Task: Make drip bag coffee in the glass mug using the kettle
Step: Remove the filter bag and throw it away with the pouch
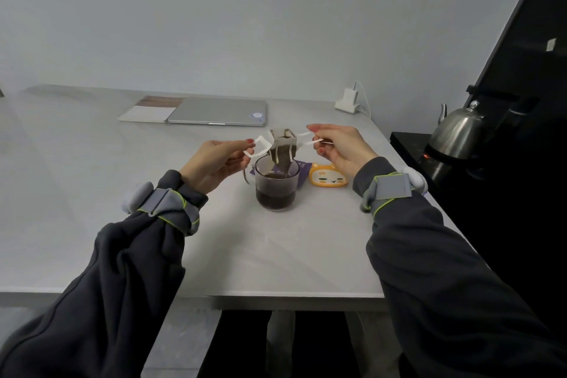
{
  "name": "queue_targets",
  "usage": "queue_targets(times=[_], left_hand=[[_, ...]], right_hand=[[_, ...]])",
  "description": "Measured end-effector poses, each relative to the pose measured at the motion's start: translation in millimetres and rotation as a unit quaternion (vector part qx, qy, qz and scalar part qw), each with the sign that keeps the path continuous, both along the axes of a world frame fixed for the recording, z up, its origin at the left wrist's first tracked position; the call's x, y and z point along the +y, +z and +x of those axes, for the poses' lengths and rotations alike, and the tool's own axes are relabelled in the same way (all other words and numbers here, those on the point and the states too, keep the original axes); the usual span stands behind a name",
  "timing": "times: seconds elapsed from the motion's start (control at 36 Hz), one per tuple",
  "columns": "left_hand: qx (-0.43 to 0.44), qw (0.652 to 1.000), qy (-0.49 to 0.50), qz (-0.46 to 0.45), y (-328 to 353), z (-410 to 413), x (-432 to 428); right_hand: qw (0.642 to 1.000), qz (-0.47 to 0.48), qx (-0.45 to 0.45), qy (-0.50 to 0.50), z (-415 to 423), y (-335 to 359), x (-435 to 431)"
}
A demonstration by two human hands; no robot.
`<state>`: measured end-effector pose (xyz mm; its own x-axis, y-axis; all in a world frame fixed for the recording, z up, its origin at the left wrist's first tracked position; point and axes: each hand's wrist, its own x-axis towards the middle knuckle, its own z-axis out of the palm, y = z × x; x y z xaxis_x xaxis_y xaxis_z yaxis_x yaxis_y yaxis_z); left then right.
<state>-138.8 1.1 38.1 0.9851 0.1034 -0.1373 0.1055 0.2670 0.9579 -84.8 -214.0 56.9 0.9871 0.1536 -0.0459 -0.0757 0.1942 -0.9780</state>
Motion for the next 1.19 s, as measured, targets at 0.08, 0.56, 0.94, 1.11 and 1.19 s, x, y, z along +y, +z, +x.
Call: queue_targets(times=[0.08, 0.56, 0.94, 1.11, 1.19], left_hand=[[-0.003, 1.000, 0.000, 0.000, 2.5, -0.2, -0.9], [-0.005, 1.000, 0.006, -0.006, 0.7, -2.0, 3.0], [-0.021, 1.000, 0.008, 0.006, 1.1, -0.2, 4.5], [-0.040, 0.999, -0.001, 0.016, 1.1, 0.3, 5.8], [-0.049, 0.999, -0.005, 0.020, 1.7, 0.6, 5.9]], right_hand=[[1.000, -0.014, -0.001, -0.004, 1.1, 1.7, -0.4], [1.000, -0.024, -0.007, -0.011, 3.3, -2.9, -2.5], [0.999, -0.029, -0.009, -0.017, 6.4, -6.6, -1.1], [0.999, -0.035, -0.018, -0.017, 6.2, -6.0, -2.2], [0.999, -0.033, -0.020, -0.012, 6.0, -6.3, -1.5]])
